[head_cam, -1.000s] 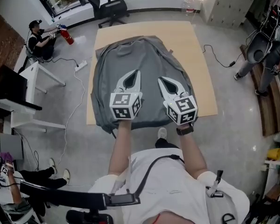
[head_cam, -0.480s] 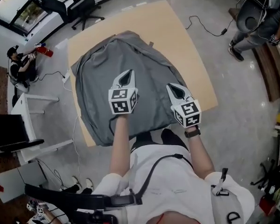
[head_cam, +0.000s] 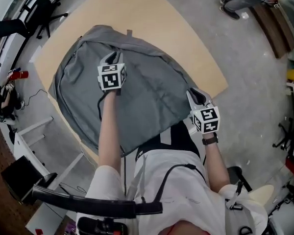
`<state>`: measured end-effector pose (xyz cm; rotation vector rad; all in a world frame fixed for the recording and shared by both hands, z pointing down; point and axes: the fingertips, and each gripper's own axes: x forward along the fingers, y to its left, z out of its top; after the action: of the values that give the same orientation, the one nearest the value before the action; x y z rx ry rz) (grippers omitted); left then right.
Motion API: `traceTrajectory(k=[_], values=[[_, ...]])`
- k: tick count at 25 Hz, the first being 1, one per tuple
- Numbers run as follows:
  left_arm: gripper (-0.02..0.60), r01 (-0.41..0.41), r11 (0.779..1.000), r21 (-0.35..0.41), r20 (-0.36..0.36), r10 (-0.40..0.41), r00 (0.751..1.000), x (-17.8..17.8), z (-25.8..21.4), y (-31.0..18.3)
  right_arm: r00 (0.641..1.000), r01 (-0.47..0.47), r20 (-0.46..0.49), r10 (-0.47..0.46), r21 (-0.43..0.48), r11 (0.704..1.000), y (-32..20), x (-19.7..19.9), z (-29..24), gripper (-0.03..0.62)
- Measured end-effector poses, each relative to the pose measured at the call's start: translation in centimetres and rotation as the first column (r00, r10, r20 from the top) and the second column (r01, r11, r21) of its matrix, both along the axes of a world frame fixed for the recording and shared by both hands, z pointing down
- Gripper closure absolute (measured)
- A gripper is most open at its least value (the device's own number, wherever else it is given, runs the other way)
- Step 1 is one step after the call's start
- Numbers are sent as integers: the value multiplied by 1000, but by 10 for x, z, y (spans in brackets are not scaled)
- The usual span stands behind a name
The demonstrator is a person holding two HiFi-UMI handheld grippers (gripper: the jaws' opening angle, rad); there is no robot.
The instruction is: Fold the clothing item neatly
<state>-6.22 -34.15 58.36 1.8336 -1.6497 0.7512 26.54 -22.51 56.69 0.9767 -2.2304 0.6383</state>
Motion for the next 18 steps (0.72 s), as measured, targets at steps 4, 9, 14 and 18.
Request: traceTrajectory(k=[4, 9, 14, 18], values=[[430, -64, 993, -100, 69, 71, 995, -21, 48, -53, 993, -65, -104, 62, -25, 998, 5, 32, 30, 456], [428, -99, 978, -185, 119, 122, 985, -44, 98, -97, 983, -156, -109, 147, -74, 985, 5, 54, 56, 430], [449, -95, 957, -273, 108, 129, 986, -54, 133, -101, 966, -231, -146, 215, -101, 968, 8, 72, 81, 448], [518, -90, 963, -255, 113, 122, 986, -56, 135, -105, 938, -301, -216, 271, -118, 946, 7, 87, 106, 464]])
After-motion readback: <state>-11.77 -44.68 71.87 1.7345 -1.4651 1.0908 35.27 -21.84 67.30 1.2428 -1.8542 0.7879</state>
